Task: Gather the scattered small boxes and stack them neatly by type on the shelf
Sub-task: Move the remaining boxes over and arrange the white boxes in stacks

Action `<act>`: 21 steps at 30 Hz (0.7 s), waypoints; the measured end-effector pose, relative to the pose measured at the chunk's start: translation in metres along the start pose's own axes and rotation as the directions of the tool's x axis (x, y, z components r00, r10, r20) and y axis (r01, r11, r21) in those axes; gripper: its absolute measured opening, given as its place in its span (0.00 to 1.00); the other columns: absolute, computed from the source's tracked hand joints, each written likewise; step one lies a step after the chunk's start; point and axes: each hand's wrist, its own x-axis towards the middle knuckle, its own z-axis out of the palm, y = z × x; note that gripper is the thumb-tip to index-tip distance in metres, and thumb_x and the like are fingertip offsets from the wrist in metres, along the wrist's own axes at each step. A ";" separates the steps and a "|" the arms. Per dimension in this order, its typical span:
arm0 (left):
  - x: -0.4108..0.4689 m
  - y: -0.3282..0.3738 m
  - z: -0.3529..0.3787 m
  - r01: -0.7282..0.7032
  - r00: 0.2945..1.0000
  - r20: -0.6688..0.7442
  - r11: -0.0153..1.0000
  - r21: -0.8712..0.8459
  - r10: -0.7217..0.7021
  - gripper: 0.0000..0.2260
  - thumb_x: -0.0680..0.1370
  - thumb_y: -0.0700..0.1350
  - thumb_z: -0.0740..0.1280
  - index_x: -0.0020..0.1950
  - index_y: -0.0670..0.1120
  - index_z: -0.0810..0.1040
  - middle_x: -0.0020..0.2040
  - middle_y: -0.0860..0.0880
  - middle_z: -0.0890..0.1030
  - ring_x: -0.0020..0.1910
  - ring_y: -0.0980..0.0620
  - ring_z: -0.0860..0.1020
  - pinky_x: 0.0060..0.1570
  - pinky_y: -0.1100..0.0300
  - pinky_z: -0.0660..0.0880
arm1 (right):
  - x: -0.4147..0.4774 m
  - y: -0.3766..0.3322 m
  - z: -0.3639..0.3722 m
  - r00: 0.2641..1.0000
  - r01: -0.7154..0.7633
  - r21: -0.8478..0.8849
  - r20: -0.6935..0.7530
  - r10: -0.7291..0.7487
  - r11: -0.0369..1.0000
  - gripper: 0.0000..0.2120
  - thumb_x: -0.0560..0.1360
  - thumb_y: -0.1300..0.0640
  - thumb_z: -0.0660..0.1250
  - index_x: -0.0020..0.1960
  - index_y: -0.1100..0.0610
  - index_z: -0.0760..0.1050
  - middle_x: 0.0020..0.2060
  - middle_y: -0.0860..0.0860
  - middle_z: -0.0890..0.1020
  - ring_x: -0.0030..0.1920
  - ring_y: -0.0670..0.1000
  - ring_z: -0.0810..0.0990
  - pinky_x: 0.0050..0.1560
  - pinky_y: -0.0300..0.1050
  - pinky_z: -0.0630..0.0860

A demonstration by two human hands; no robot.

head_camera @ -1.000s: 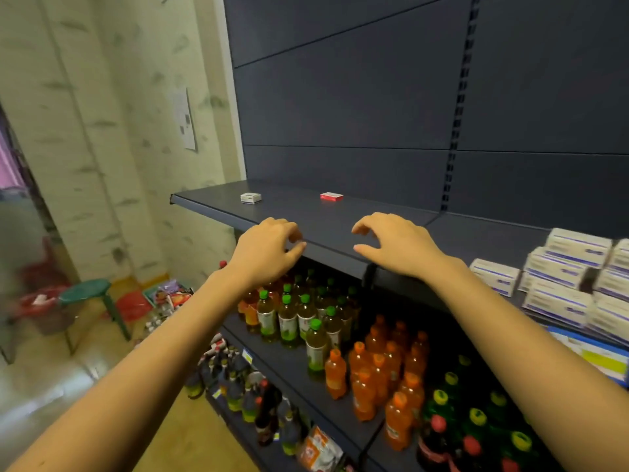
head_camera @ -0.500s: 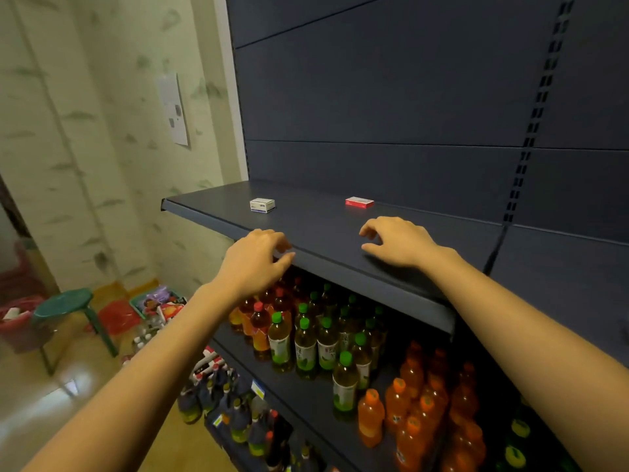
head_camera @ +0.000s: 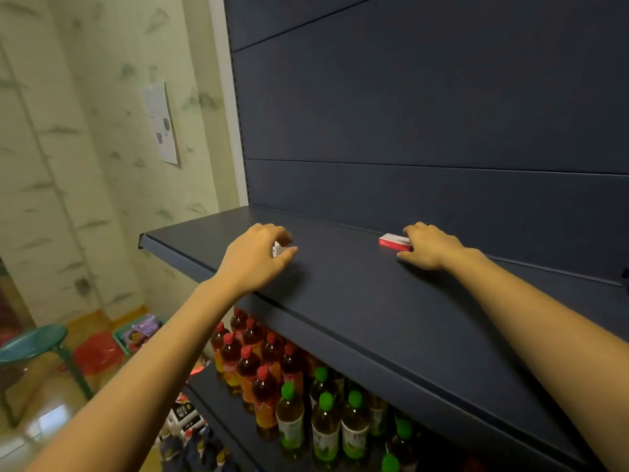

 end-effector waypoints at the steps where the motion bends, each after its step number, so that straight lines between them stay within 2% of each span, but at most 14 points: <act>1: 0.006 -0.009 0.003 0.003 1.000 0.010 1.000 -0.012 -0.003 0.13 0.78 0.53 0.61 0.55 0.46 0.77 0.55 0.49 0.79 0.54 0.50 0.74 0.50 0.54 0.73 | 0.009 0.000 0.003 1.000 -0.014 -0.025 0.025 0.014 1.000 0.25 0.76 0.47 0.62 0.67 0.59 0.64 0.65 0.55 0.69 0.64 0.56 0.68 0.57 0.54 0.71; 5: 0.027 -0.043 0.008 0.016 0.997 0.071 0.998 -0.064 -0.011 0.13 0.78 0.51 0.62 0.58 0.46 0.76 0.58 0.47 0.78 0.55 0.50 0.74 0.52 0.54 0.73 | 0.035 0.005 0.011 0.990 -0.090 -0.060 0.100 0.095 0.994 0.25 0.77 0.45 0.60 0.67 0.58 0.64 0.65 0.56 0.69 0.63 0.56 0.70 0.58 0.53 0.71; 7: 0.036 -0.060 0.011 0.017 0.996 0.087 0.994 -0.105 -0.008 0.14 0.77 0.50 0.63 0.59 0.45 0.75 0.59 0.47 0.78 0.55 0.50 0.74 0.54 0.53 0.74 | 0.044 0.007 0.015 0.987 -0.128 -0.069 0.088 0.134 0.989 0.24 0.77 0.44 0.59 0.67 0.58 0.65 0.64 0.56 0.70 0.62 0.57 0.71 0.56 0.52 0.70; 11: 0.052 -0.089 0.020 -0.004 0.984 0.171 0.976 -0.218 0.042 0.17 0.75 0.48 0.66 0.63 0.45 0.73 0.62 0.46 0.75 0.54 0.54 0.72 0.53 0.60 0.70 | 0.052 0.004 0.019 0.980 -0.184 -0.084 0.065 0.189 0.979 0.25 0.77 0.43 0.59 0.65 0.60 0.66 0.63 0.57 0.70 0.61 0.57 0.72 0.55 0.52 0.71; 13: 0.060 -0.103 0.024 0.001 0.969 0.240 0.964 -0.266 0.065 0.21 0.74 0.47 0.68 0.66 0.46 0.70 0.66 0.47 0.73 0.58 0.53 0.71 0.54 0.61 0.67 | 0.052 -0.002 0.013 0.983 -0.173 -0.116 0.048 0.179 0.978 0.25 0.76 0.44 0.60 0.65 0.60 0.66 0.62 0.57 0.70 0.61 0.57 0.71 0.56 0.53 0.72; 16: 0.076 -0.124 0.028 0.047 0.909 0.406 0.941 -0.335 0.099 0.28 0.72 0.47 0.71 0.69 0.47 0.66 0.69 0.49 0.69 0.65 0.51 0.69 0.62 0.59 0.68 | 0.046 -0.015 0.004 0.990 -0.143 -0.130 -0.028 0.140 0.981 0.24 0.76 0.43 0.60 0.64 0.59 0.66 0.61 0.56 0.70 0.60 0.56 0.71 0.55 0.54 0.73; 18: 0.086 -0.134 0.032 0.084 0.850 0.511 0.924 -0.373 0.129 0.32 0.70 0.47 0.73 0.71 0.47 0.63 0.70 0.49 0.68 0.66 0.51 0.69 0.65 0.56 0.68 | 0.039 -0.027 -0.002 0.991 -0.119 -0.115 -0.078 0.110 0.986 0.23 0.76 0.43 0.59 0.63 0.57 0.66 0.60 0.55 0.70 0.60 0.56 0.72 0.52 0.52 0.72; 20: 0.096 -0.142 0.037 0.064 0.811 0.556 0.918 -0.392 0.182 0.30 0.70 0.46 0.73 0.70 0.47 0.65 0.67 0.49 0.71 0.64 0.51 0.72 0.66 0.55 0.69 | 0.029 -0.040 -0.006 0.990 -0.094 -0.101 -0.115 0.082 0.990 0.22 0.76 0.43 0.59 0.63 0.55 0.66 0.60 0.53 0.70 0.59 0.54 0.72 0.48 0.49 0.70; 21: 0.100 -0.145 0.039 0.040 0.794 0.565 0.908 -0.416 0.224 0.26 0.70 0.46 0.73 0.67 0.47 0.70 0.65 0.50 0.74 0.61 0.52 0.74 0.65 0.54 0.71 | 0.024 -0.047 -0.008 0.988 -0.089 -0.093 -0.134 0.076 0.992 0.21 0.76 0.43 0.59 0.63 0.55 0.66 0.59 0.53 0.70 0.58 0.54 0.72 0.47 0.47 0.69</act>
